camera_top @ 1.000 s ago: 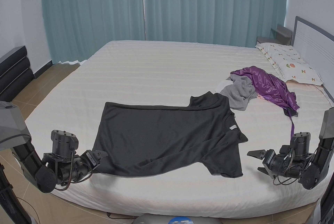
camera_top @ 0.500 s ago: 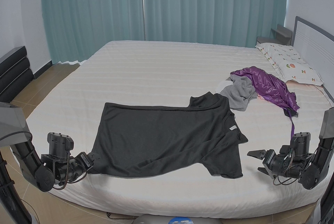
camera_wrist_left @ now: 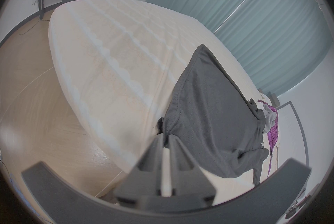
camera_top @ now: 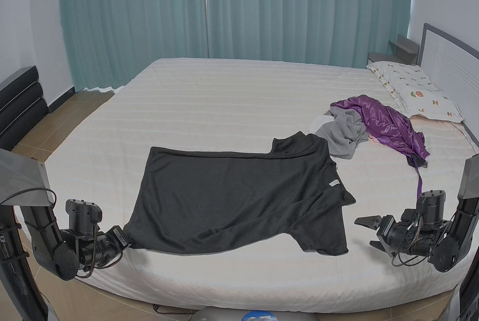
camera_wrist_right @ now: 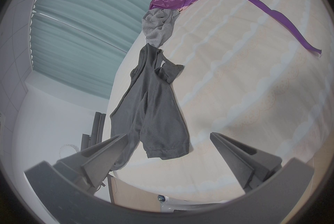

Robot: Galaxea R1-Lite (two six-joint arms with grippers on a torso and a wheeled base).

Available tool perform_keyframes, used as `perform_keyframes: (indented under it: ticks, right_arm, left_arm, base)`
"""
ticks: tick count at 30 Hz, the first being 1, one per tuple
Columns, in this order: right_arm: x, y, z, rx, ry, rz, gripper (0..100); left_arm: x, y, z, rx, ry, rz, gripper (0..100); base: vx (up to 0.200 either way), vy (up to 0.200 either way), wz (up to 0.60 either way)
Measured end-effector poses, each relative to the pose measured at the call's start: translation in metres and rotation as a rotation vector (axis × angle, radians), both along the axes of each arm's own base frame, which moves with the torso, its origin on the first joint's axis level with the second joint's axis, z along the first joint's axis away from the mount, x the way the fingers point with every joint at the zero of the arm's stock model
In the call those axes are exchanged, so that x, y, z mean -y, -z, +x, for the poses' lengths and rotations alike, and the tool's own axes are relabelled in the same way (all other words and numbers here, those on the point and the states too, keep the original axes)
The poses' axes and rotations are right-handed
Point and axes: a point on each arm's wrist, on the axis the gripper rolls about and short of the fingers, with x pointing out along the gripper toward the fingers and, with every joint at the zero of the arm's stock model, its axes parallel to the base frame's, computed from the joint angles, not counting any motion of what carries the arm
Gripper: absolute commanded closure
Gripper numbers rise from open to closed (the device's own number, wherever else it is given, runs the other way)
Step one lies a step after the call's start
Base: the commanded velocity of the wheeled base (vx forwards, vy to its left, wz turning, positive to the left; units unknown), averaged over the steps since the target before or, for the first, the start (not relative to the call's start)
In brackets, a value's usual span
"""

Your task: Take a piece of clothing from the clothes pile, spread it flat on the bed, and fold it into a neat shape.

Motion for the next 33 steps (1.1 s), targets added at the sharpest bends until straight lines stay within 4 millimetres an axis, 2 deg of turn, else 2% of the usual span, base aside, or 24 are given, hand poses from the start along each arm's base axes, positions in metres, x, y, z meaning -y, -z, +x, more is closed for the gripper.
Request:
perform_keyframes:
  ticks: [8, 17, 29, 33]
  right_arm:
    - [0.000, -0.001, 0.000, 0.003, -0.002, 0.000, 0]
    - [0.000, -0.002, -0.001, 0.007, -0.001, 0.000, 0]
    - [0.000, -0.002, -0.001, 0.007, -0.001, 0.000, 0]
    - [0.000, -0.002, -0.001, 0.006, -0.002, 0.001, 0]
  left_arm:
    - [-0.004, -0.011, -0.014, 0.010, 0.036, 0.037, 100]
    - [-0.012, -0.028, -0.018, 0.075, 0.018, 0.057, 100]
    - [-0.016, -0.043, -0.032, 0.016, 0.073, 0.066, 100]
    - [-0.020, -0.050, -0.031, 0.040, 0.089, 0.038, 100]
  base:
    - [0.000, 0.000, 0.00]
    - [0.000, 0.000, 0.00]
    - [0.000, 0.000, 0.00]
    - [0.000, 0.000, 0.00]
